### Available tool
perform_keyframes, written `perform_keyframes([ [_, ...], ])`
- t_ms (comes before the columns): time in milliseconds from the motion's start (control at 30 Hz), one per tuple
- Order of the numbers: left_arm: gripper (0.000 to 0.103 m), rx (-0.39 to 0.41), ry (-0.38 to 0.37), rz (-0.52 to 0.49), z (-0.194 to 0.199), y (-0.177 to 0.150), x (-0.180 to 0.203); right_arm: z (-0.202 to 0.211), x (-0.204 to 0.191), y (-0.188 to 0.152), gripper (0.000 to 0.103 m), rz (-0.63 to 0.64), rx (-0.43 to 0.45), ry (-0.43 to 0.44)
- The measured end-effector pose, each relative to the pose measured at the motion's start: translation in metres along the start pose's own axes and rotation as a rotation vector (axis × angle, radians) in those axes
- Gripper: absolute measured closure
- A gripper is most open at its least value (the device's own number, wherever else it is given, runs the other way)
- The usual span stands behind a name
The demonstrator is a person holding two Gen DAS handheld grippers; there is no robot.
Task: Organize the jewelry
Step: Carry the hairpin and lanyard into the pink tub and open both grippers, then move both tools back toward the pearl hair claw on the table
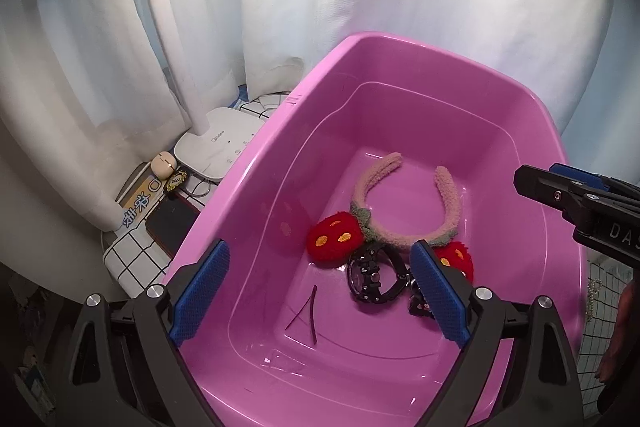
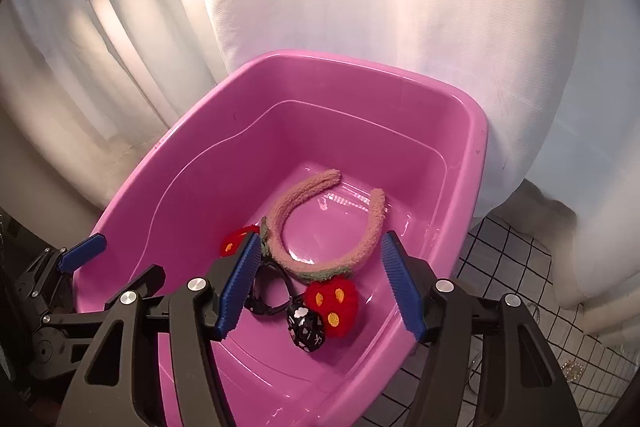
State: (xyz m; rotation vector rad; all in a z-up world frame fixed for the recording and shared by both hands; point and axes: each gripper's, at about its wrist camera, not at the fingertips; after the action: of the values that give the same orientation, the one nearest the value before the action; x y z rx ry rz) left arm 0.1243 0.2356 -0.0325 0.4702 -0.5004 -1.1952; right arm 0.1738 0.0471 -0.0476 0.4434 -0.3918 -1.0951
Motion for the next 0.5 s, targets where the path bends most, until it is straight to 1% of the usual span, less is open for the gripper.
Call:
perform_keyframes([
  [200, 0.013, -0.010, 0.002, 0.016, 0.004, -0.003, 0.002, 0.011, 0.005, -0.009, 0.043, -0.028, 0.019, 0.021],
  [500, 0.013, 0.021, -0.005, 0.009, 0.023, -0.009, 0.018, 0.032, 0.005, -0.019, 0.043, -0.027, 0.055, 0.038],
])
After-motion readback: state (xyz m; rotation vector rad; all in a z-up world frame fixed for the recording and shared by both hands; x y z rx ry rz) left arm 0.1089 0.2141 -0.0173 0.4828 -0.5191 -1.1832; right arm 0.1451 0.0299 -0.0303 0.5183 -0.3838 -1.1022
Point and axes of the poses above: each gripper's, at about its wrist camera, not at the fingertips, and z roughly against the way its jaws point, x to its right, y to its top, and after that the axes turned 11 degrees about z, right-handed
